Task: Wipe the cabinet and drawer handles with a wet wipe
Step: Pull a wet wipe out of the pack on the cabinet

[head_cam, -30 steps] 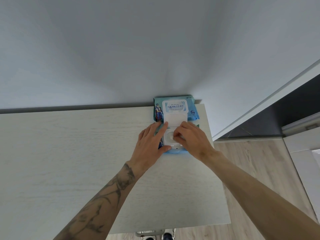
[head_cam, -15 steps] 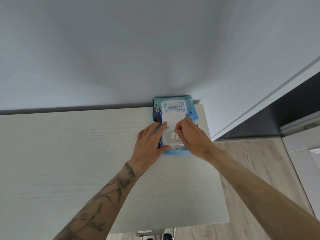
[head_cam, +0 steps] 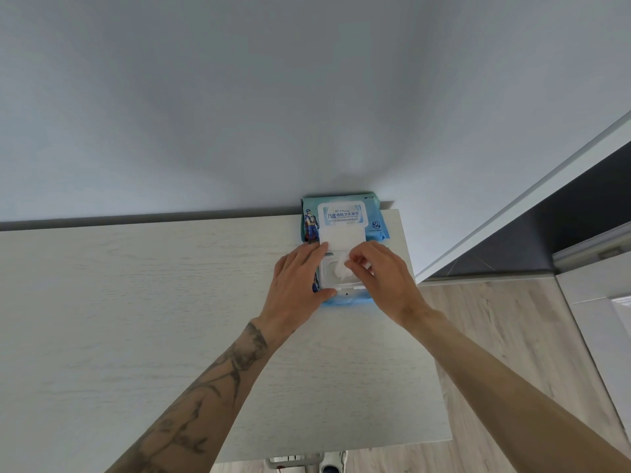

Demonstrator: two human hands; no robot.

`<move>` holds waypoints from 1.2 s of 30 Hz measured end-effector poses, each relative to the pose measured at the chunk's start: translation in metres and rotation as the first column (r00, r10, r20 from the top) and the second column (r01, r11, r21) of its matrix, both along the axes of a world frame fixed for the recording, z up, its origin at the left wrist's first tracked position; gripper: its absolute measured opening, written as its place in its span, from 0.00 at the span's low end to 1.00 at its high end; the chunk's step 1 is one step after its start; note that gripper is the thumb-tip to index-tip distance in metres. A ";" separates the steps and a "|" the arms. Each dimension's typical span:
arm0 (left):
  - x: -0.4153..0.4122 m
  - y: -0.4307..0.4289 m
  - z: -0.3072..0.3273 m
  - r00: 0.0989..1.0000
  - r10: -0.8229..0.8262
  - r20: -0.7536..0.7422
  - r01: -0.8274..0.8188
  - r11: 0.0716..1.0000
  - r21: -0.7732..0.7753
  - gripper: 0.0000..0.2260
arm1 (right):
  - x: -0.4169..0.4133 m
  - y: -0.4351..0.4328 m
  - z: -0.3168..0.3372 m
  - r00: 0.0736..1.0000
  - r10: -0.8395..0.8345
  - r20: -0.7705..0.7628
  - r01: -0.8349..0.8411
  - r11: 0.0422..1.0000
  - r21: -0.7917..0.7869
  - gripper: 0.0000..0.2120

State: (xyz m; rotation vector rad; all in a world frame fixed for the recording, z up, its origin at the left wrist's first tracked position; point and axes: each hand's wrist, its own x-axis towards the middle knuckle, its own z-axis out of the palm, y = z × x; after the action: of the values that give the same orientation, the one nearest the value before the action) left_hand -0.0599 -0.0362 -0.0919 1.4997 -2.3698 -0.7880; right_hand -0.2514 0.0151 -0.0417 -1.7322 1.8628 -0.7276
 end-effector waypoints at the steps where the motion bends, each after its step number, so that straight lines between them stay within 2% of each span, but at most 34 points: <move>1: 0.000 0.000 0.001 1.000 0.003 -0.005 -0.003 1.000 0.003 0.43 | -0.001 0.002 0.005 1.000 -0.011 0.025 0.011 1.000 -0.013 0.05; 9: -0.006 0.003 0.010 0.997 0.030 -0.064 -0.026 0.997 0.069 0.43 | -0.010 0.016 0.042 0.968 -0.105 0.226 0.146 0.973 -0.177 0.03; 15: -0.006 0.009 0.020 0.991 0.054 -0.124 -0.038 0.991 0.126 0.49 | -0.018 0.033 0.074 0.877 -0.251 0.409 0.354 0.914 -0.197 0.05; 17: -0.006 0.010 0.021 0.989 0.053 -0.136 -0.034 0.990 0.135 0.49 | -0.020 0.035 0.083 0.880 -0.252 0.403 0.357 0.910 -0.209 0.10; 20: -0.006 0.014 0.025 0.984 0.080 -0.162 -0.055 0.987 0.153 0.49 | -0.025 0.031 0.088 0.889 -0.251 0.383 0.357 0.904 -0.237 0.07; 23: -0.005 0.022 0.026 0.971 0.111 -0.213 -0.079 0.985 0.150 0.40 | -0.031 0.024 0.090 0.867 -0.296 0.400 0.416 0.873 -0.255 0.04; 26: -0.002 0.028 0.021 0.975 0.078 -0.210 -0.070 0.996 0.047 0.18 | -0.033 0.020 0.095 0.840 -0.328 0.433 0.467 0.843 -0.267 0.05; 27: -0.002 0.029 0.020 0.976 0.070 -0.208 -0.064 0.997 0.037 0.14 | -0.032 0.019 0.097 0.836 -0.331 0.437 0.474 0.837 -0.272 0.07; 31: -0.010 0.032 0.013 0.977 0.094 -0.192 -0.097 0.995 -0.005 0.06 | -0.026 0.021 0.102 0.832 -0.334 0.443 0.481 0.833 -0.275 0.11; 36: -0.021 0.036 0.004 0.978 0.138 -0.156 -0.144 0.989 -0.025 0.17 | -0.026 0.026 0.088 0.829 -0.345 0.440 0.472 0.854 -0.218 0.05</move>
State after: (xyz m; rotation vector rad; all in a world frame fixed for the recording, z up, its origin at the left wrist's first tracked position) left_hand -0.0810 -0.0001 -0.0874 1.5150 -2.1294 -0.7922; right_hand -0.2770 0.0412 0.0460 -1.2196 1.9229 -1.5023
